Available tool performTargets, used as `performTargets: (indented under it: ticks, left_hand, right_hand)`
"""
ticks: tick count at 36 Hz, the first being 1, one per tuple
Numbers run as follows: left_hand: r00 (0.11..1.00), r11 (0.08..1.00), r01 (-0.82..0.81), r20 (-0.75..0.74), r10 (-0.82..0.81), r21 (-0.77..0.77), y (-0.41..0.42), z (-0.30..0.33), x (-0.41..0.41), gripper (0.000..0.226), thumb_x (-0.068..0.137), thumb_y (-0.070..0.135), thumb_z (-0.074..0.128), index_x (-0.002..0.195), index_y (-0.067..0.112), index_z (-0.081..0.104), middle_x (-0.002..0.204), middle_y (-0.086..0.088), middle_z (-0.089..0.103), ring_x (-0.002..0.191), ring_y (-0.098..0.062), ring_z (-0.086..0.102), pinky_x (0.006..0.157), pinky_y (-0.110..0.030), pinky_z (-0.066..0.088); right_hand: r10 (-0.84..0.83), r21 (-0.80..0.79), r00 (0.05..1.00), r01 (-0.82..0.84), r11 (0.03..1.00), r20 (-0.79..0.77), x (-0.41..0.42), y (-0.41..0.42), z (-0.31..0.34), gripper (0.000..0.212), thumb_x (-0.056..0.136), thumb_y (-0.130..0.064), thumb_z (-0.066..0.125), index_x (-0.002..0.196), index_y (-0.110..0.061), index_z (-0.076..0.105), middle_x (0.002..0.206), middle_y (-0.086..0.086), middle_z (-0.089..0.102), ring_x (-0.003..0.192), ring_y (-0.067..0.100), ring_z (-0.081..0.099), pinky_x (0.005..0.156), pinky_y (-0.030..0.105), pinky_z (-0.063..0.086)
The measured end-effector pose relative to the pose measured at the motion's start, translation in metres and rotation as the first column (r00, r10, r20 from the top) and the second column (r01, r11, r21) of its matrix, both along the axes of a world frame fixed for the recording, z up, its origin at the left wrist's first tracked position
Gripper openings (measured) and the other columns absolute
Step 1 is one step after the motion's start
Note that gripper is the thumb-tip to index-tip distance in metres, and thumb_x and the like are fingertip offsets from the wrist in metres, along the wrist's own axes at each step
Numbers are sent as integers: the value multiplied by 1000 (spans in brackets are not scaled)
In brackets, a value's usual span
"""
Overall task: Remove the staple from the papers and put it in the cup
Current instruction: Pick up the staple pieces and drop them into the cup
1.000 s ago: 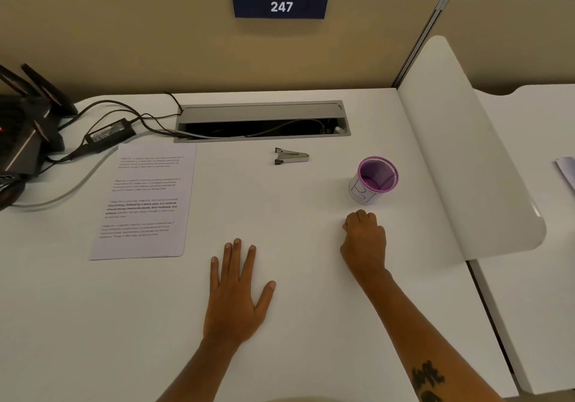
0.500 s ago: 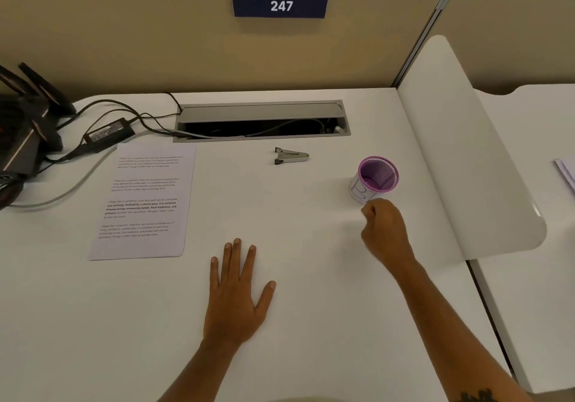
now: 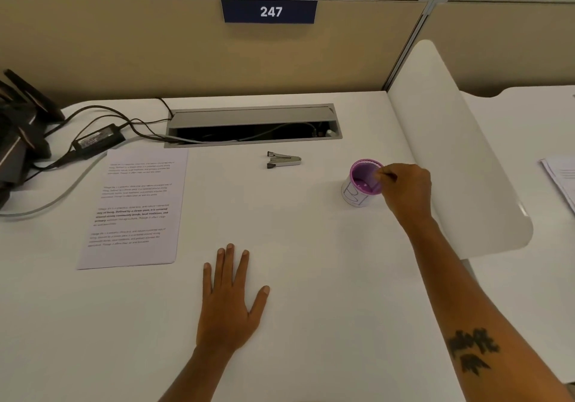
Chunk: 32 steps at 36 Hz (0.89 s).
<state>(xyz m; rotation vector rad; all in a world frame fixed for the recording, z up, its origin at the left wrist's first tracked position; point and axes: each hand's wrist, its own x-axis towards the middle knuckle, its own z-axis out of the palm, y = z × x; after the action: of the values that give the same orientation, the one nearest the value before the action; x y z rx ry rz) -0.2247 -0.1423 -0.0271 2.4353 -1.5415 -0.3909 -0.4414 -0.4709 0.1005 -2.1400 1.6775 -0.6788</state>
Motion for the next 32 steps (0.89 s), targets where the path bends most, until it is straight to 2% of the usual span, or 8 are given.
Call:
performTargets:
  ticks: [3,6,11,17,23,27,32]
  left_hand:
    - [1000,1000,1,0,-1,-1,0,0,0,85,102,66,39,169,22,12,180,-5,-2,167,-24,-5,134,-58,11]
    - [1000,1000,-1,-6,1,-11,0,0,-1,85,102,65,41,169,22,14,180,-5,-2,167,-24,-5,134,-58,11]
    - [1000,1000,0,-1,0,-11,1,1,-1,85,101,65,41,169,22,13,180,-5,-1,167,-24,-5,134,-58,11]
    - [1000,1000,-2,5,2,-9,0,0,0,85,101,66,40,169,22,13,180,-5,0,167,-24,-4,134,-58,12]
    - [1000,1000,0,-2,0,-18,1,1,-1,85,102,65,41,169,23,12,180,-4,-3,167,-23,-5,134,-58,11]
    - [1000,1000,-1,-5,1,-25,1,2,-2,85,101,64,43,169,22,14,180,-4,-1,167,-24,-4,133,-58,11]
    - [1000,1000,-1,5,1,-21,1,1,-1,84,101,64,42,169,22,15,180,-4,0,167,-24,-4,133,-59,13]
  right_hand:
    - [27,-45,1000,-27,999,8,-3,0,0,12,91,-1,70,91,-1,82,85,17,79,74,31,73,71,24,50]
    - [5,-59,998,-2,998,63,-4,1,-2,12,87,1,72,91,-5,81,86,12,79,74,24,71,72,26,54]
    - [17,-73,994,-9,997,108,-9,3,-3,10,88,-2,74,93,-7,80,88,9,79,73,18,68,69,8,44]
    - [-41,-11,960,46,999,276,-7,38,-9,9,83,-5,77,84,-14,76,79,-1,73,68,12,66,66,8,48]
    - [58,102,989,-72,992,139,-7,81,-61,8,85,-6,79,85,-14,76,82,-2,75,71,14,68,73,32,59]
    - [47,180,997,-57,982,63,-9,92,-83,6,89,-7,75,91,-12,77,91,0,76,81,16,67,81,36,60]
    - [11,216,999,-21,976,50,-4,95,-91,3,91,-13,75,94,-13,76,94,0,75,84,16,67,81,32,56]
